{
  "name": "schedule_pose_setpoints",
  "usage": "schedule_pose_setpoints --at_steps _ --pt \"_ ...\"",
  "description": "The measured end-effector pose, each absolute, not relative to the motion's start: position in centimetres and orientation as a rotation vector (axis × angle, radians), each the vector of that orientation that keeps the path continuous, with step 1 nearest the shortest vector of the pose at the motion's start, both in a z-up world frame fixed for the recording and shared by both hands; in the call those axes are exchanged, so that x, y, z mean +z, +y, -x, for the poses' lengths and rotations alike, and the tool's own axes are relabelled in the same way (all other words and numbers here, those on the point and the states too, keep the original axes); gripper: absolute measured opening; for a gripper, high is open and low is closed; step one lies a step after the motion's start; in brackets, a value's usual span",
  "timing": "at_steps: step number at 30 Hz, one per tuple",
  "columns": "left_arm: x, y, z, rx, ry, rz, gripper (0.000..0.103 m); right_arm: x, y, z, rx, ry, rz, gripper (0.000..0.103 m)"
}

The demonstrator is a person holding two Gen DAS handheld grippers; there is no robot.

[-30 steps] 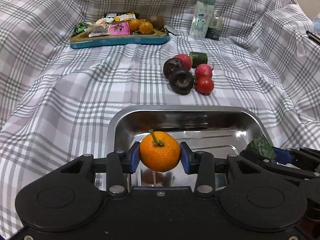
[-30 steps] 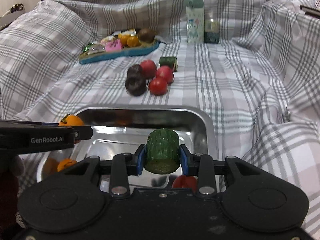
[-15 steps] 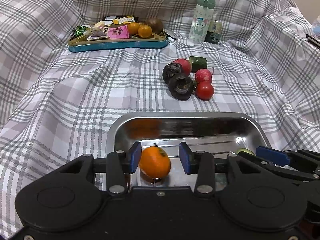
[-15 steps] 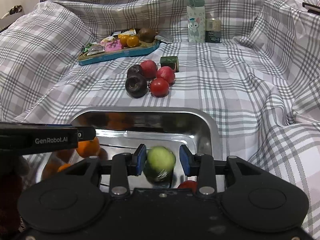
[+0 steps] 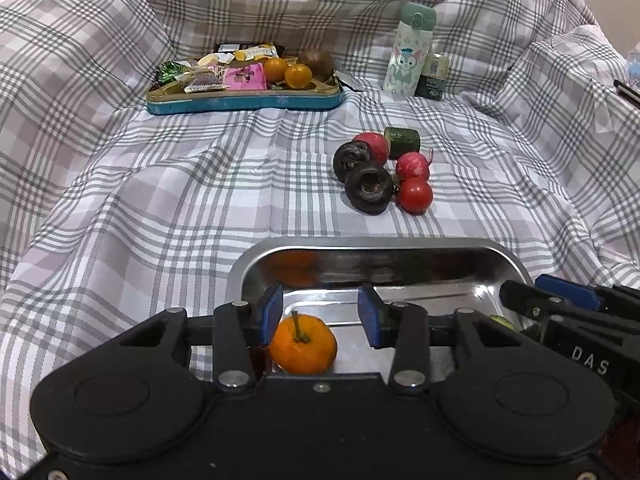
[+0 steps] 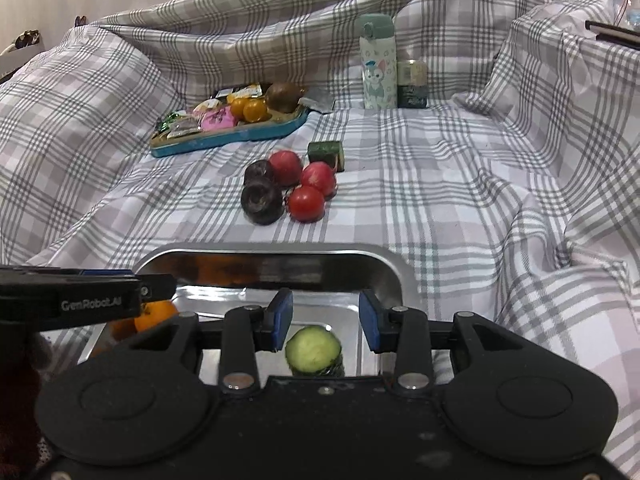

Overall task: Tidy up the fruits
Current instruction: 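Carry the orange and cucumber over the steel tray and release both, then move the left tool to a dark round fruit while the right tool approaches a red tomato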

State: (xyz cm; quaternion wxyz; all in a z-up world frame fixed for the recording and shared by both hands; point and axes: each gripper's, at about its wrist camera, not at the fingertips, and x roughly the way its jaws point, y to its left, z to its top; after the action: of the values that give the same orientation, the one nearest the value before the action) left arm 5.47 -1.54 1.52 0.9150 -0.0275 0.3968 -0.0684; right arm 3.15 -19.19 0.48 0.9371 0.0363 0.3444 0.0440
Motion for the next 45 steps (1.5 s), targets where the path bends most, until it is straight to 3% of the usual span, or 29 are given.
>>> schedule_pose_setpoints --at_steps 24,45 --pt "3.4 -3.3 -12.2 -0.150 0.753 -0.003 0.049 0.9 -20.2 -12.2 0.112 0.564 0.089 0.038" --pt "2.3 -6.1 -19.4 -0.151 0.850 0.037 0.049 -0.1 -21.2 -14.4 0.092 0.584 0.008 0.039"
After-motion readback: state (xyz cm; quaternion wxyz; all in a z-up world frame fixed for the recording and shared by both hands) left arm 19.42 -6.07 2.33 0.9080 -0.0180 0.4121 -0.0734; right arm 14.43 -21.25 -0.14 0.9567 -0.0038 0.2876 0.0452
